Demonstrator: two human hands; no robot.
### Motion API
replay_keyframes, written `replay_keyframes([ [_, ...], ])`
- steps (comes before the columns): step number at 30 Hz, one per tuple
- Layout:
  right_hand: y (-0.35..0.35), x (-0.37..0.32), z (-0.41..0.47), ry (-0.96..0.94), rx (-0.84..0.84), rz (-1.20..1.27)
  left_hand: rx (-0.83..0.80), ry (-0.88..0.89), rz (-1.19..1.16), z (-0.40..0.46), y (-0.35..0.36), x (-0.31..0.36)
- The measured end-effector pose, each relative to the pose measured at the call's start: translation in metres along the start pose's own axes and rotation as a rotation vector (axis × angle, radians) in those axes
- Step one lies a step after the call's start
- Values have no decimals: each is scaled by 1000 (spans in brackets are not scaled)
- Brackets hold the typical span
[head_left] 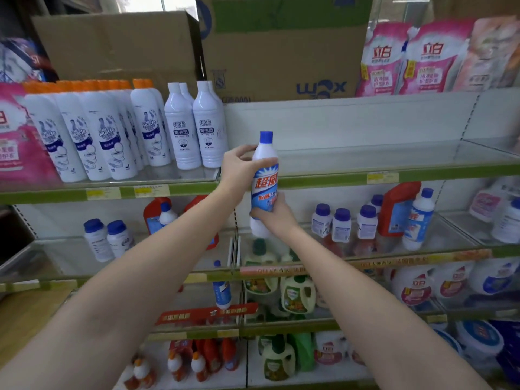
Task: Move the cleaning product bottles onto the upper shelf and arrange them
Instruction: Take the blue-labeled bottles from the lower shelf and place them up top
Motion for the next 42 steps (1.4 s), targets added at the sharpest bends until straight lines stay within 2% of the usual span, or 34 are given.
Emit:
replay_keyframes([
  [6, -17, -59, 53, -108, 53, -26, 32, 128, -68, 33, -11, 63],
  [10, -17, -88, 86, -144, 51, -57, -3, 194, -20, 61, -15, 89],
  [16, -2, -88, 134, -134, 77, -131, -79, 241, 229, 116, -20, 97],
  [19, 9, -78, 160, -91, 55, -156, -131, 272, 510, 147, -19, 101],
  [25, 13, -64, 211, -21, 63, -243, -68, 421, 955, 204, -2, 117],
  [30, 14, -52, 258, 30, 128, -495, -77, 460, 1211, 242, 13, 113],
  [35, 27, -43, 295, 38, 128, -296, -98, 442, 1348, 271, 17, 111],
  [42, 39, -37, 332, -12, 93, -190, -66, 327, 1452, 304, 16, 100],
])
Point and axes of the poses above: each hand's wrist, its own z-axis towards the middle knuckle, its own y-axis out of the palm, x = y × z, the point moved 10 cm from there along z, towards the middle knuckle, and after that the axes turned 4 degrees about -y, right-handed, at the moved point
